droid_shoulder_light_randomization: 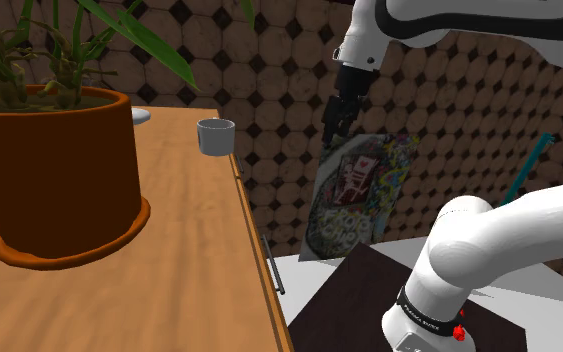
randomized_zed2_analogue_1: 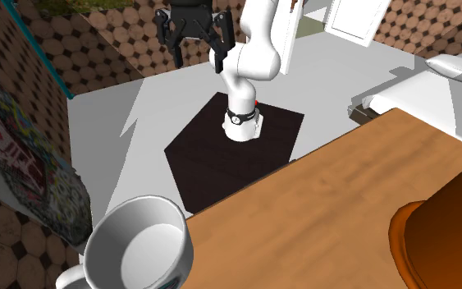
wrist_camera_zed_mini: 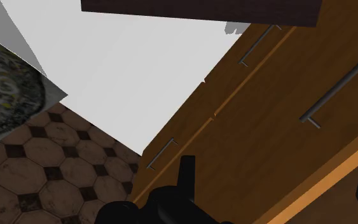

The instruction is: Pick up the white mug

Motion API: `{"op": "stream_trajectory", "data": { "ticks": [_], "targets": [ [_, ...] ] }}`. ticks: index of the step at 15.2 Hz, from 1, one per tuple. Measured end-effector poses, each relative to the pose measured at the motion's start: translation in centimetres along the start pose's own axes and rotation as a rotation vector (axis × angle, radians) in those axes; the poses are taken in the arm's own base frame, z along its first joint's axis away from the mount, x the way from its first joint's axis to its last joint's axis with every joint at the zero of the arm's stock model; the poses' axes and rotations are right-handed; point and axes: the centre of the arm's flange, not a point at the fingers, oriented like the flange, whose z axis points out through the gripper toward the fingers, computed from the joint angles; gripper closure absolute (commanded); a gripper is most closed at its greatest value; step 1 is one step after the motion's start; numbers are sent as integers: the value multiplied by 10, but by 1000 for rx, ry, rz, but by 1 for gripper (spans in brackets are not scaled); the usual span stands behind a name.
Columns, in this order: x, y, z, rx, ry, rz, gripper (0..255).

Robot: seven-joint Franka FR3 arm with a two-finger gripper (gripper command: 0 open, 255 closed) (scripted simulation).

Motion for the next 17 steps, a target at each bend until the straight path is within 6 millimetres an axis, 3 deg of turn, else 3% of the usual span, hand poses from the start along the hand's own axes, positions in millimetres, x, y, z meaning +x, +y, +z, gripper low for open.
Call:
{"op": "stream_trajectory", "data": {
  "ticks": [2, 4, 17],
  "targets": [
    [7, -3, 1, -2, -3, -1, 0],
    [28, -13, 2, -10, -14, -4, 0],
    [196, -87, 21, -64, -106, -32, 0]
  ]
}}
